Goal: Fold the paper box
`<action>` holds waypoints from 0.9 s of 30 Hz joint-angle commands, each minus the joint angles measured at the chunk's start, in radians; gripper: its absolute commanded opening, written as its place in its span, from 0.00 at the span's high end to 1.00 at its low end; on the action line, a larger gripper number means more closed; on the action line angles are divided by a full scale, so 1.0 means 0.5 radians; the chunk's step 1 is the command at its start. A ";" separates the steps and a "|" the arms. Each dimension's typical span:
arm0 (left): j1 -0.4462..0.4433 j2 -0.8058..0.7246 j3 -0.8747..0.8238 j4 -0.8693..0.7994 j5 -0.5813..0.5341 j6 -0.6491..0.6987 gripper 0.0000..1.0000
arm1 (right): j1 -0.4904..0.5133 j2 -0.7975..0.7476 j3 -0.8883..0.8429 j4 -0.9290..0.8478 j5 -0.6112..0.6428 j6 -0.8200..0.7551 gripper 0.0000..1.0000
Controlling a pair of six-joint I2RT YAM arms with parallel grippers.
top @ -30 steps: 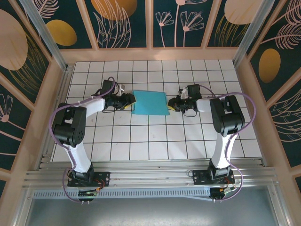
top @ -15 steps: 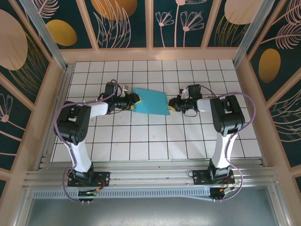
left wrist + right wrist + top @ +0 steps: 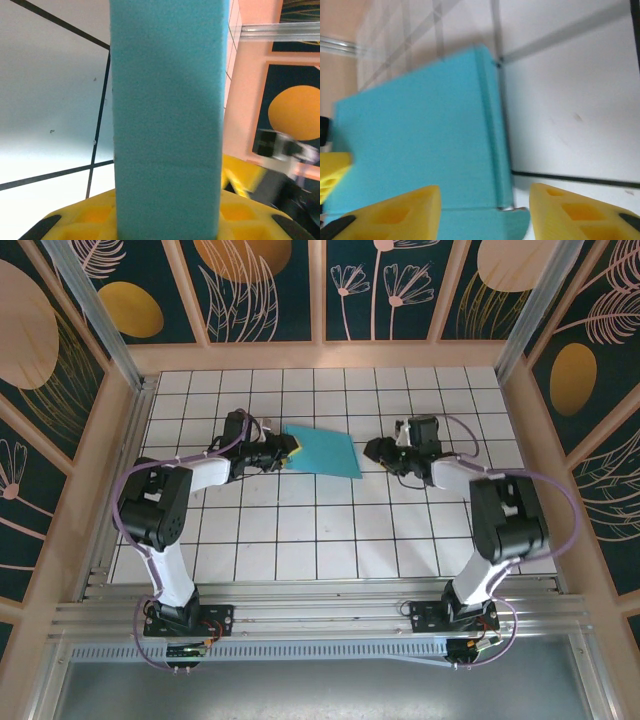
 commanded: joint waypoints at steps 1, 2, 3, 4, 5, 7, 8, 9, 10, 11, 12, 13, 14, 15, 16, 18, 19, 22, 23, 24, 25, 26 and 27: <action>0.002 -0.094 0.011 -0.063 -0.050 -0.138 0.72 | 0.296 -0.412 -0.131 0.351 0.716 -0.482 0.41; 0.005 -0.106 0.015 -0.064 -0.050 -0.145 0.72 | 0.410 -0.496 -0.212 0.517 0.856 -0.743 0.39; 0.002 -0.113 0.021 -0.066 -0.048 -0.149 0.72 | 0.486 -0.550 -0.281 0.663 0.903 -0.950 0.39; 0.004 -0.120 0.028 -0.073 -0.044 -0.150 0.72 | 0.534 -0.593 -0.352 0.808 0.880 -1.157 0.38; 0.005 -0.130 0.036 -0.080 -0.038 -0.147 0.72 | 0.582 -0.615 -0.406 0.897 0.787 -1.346 0.36; 0.004 -0.142 0.051 -0.096 -0.034 -0.146 0.72 | 0.609 -0.629 -0.437 0.884 0.470 -1.686 0.25; 0.002 -0.155 0.055 -0.101 -0.034 -0.148 0.72 | 0.635 -0.622 -0.430 0.839 0.367 -1.864 0.21; 0.004 -0.163 0.057 -0.110 -0.037 -0.148 0.72 | 0.671 -0.607 -0.421 0.797 0.343 -2.013 0.19; 0.005 -0.174 0.060 -0.109 -0.039 -0.142 0.72 | 0.710 -0.588 -0.408 0.767 0.365 -2.157 0.18; 0.002 -0.176 0.062 -0.113 -0.038 -0.139 0.71 | 0.756 -0.562 -0.400 0.735 0.412 -2.313 0.18; 0.003 -0.175 0.062 -0.120 -0.032 -0.135 0.72 | 0.799 -0.535 -0.398 0.727 0.473 -2.458 0.17; 0.003 -0.176 0.065 -0.121 -0.028 -0.134 0.72 | 0.831 -0.505 -0.406 0.744 0.534 -2.564 0.16; 0.005 -0.175 0.063 -0.124 -0.025 -0.132 0.72 | 0.865 -0.463 -0.417 0.781 0.614 -2.676 0.14; 0.003 -0.177 0.059 -0.127 -0.025 -0.136 0.72 | 0.899 -0.417 -0.424 0.826 0.703 -2.774 0.12; 0.004 -0.180 0.057 -0.130 -0.028 -0.130 0.72 | 0.926 -0.375 -0.427 0.862 0.781 -2.847 0.10; 0.003 -0.187 0.053 -0.133 -0.031 -0.133 0.72 | 0.969 -0.281 -0.411 0.921 0.909 -2.963 0.07; 0.004 -0.192 0.050 -0.135 -0.030 -0.132 0.72 | 0.978 -0.228 -0.397 0.948 0.954 -2.993 0.07; 0.004 -0.209 0.052 -0.142 -0.038 -0.133 0.72 | 0.992 -0.060 -0.341 1.051 1.125 -3.049 0.06; 0.005 -0.211 0.053 -0.144 -0.041 -0.134 0.72 | 1.000 -0.005 -0.326 1.100 1.174 -3.085 0.06; 0.003 -0.217 0.055 -0.147 -0.040 -0.134 0.72 | 1.006 0.044 -0.318 1.146 1.204 -3.120 0.06; 0.003 -0.224 0.056 -0.148 -0.041 -0.134 0.72 | 1.014 0.096 -0.317 1.217 1.230 -3.157 0.06; 0.003 -0.227 0.057 -0.153 -0.040 -0.136 0.72 | 1.018 0.149 -0.316 1.294 1.261 -3.188 0.07; 0.005 -0.230 0.061 -0.156 -0.041 -0.138 0.72 | 1.026 0.198 -0.308 1.351 1.298 -3.210 0.07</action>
